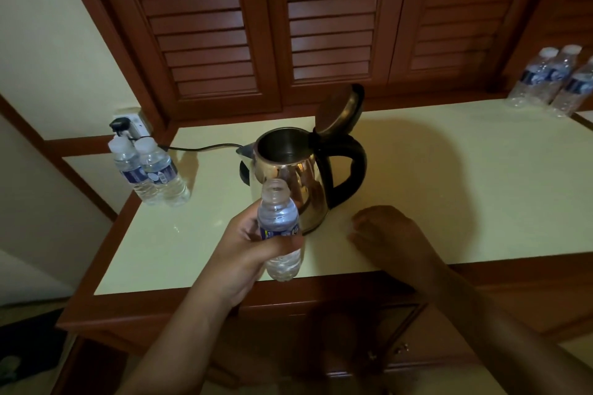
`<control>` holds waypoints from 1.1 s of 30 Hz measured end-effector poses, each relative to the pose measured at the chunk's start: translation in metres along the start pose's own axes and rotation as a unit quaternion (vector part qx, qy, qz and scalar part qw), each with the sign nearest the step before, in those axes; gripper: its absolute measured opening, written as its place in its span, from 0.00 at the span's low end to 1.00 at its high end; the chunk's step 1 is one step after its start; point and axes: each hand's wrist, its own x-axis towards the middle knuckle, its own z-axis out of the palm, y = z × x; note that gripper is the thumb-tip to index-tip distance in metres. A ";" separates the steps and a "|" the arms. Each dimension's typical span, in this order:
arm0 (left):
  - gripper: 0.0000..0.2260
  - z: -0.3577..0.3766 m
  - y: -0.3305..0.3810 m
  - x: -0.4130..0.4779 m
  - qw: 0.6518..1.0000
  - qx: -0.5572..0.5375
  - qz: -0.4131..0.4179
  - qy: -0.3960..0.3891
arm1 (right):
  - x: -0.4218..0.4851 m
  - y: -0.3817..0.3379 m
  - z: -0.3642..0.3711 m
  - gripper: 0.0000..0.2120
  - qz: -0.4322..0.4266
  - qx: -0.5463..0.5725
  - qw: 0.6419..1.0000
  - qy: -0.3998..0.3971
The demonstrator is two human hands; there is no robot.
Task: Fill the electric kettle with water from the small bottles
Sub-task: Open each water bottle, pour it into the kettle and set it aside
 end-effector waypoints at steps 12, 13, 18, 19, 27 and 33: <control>0.22 -0.004 0.031 -0.012 0.963 0.175 0.142 0.147 | 0.004 -0.006 0.007 0.49 0.076 -0.182 0.975 -0.099; 0.24 -0.006 0.037 -0.012 0.958 0.187 0.154 0.151 | 0.005 -0.007 0.007 0.51 0.082 -0.189 0.973 -0.103; 0.31 -0.023 0.060 -0.001 0.927 0.280 0.153 0.196 | 0.007 -0.006 0.009 0.53 0.092 -0.211 0.965 -0.123; 0.30 -0.026 0.064 0.003 0.918 0.303 0.152 0.204 | 0.007 -0.006 0.009 0.53 0.094 -0.214 0.964 -0.126; 0.24 -0.045 0.091 0.029 0.820 0.522 0.158 0.173 | 0.008 -0.009 0.009 0.53 0.112 -0.234 0.955 -0.143; 0.23 -0.048 0.106 0.049 0.661 0.705 0.220 0.136 | 0.008 -0.009 0.008 0.53 0.117 -0.230 0.954 -0.152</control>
